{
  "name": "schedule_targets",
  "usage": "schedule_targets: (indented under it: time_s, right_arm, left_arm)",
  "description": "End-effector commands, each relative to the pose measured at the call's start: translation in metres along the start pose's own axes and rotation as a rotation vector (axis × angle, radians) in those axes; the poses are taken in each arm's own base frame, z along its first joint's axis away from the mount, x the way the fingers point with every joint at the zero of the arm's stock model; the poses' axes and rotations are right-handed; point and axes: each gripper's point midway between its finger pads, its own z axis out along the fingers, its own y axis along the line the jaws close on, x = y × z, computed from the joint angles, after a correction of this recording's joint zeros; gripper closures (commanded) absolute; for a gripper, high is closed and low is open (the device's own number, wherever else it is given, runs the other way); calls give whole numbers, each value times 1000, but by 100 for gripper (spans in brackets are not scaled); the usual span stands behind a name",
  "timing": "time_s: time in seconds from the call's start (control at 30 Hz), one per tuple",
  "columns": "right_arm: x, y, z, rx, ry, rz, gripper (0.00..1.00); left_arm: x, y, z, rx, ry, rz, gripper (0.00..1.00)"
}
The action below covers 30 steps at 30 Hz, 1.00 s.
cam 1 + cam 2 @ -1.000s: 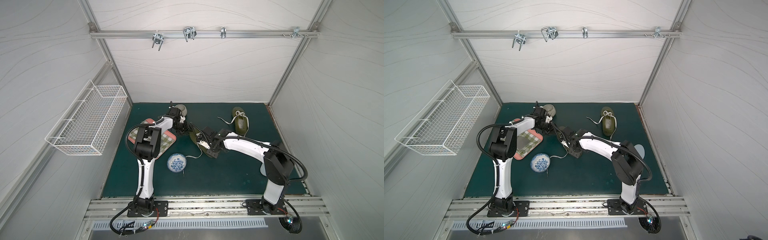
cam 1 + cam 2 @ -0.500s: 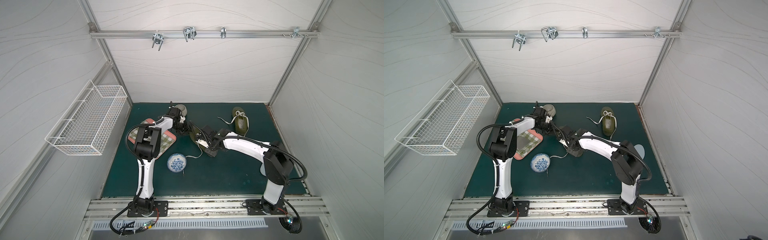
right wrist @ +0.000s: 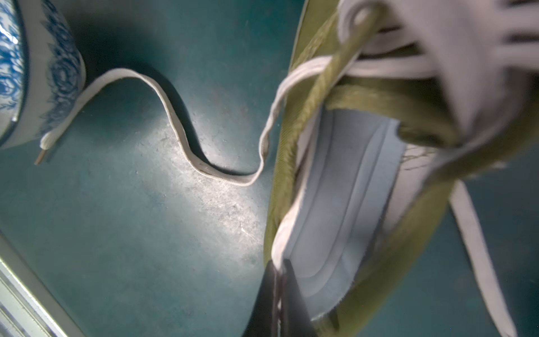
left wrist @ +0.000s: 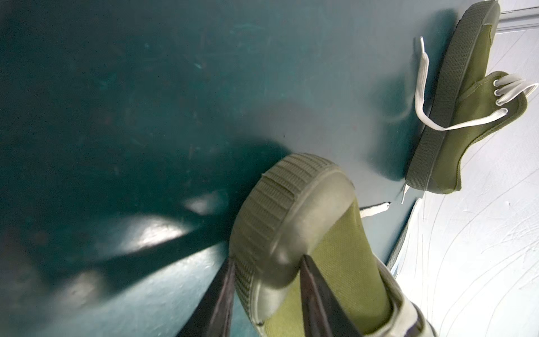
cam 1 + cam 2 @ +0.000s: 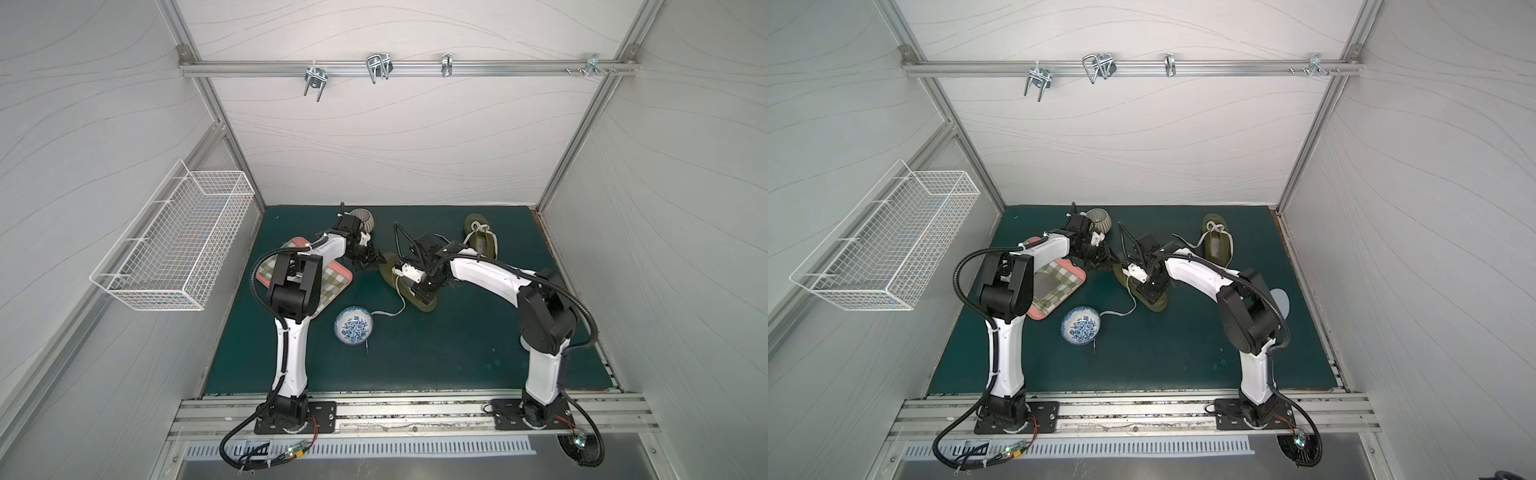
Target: Insert the insole into the shoe
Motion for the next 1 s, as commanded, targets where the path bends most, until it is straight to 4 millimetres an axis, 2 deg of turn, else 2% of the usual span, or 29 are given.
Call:
schedule_targets:
  time_s: [0.0, 0.13, 0.27, 0.43, 0.7, 0.97]
  right_arm:
    - [-5, 1, 10, -44, -11, 6, 100]
    - [-2, -7, 7, -30, -4, 50, 100]
    - [10, -32, 4, 212, 106, -9, 100]
    - [18, -52, 2, 346, 161, -13, 100]
    - [20, -51, 10, 264, 154, 14, 100]
    - [0, -21, -3, -3, -43, 156, 100]
  left_arm:
    - [7, 0, 2, -3, 24, -7, 63]
    - [8, 0, 2, -3, 26, -7, 63]
    - [7, 0, 3, -4, 26, -9, 63]
    - [7, -1, 2, -3, 25, -5, 63]
    - [8, -11, -9, 15, 17, 6, 62]
    - [19, -48, -69, 31, -53, 24, 61]
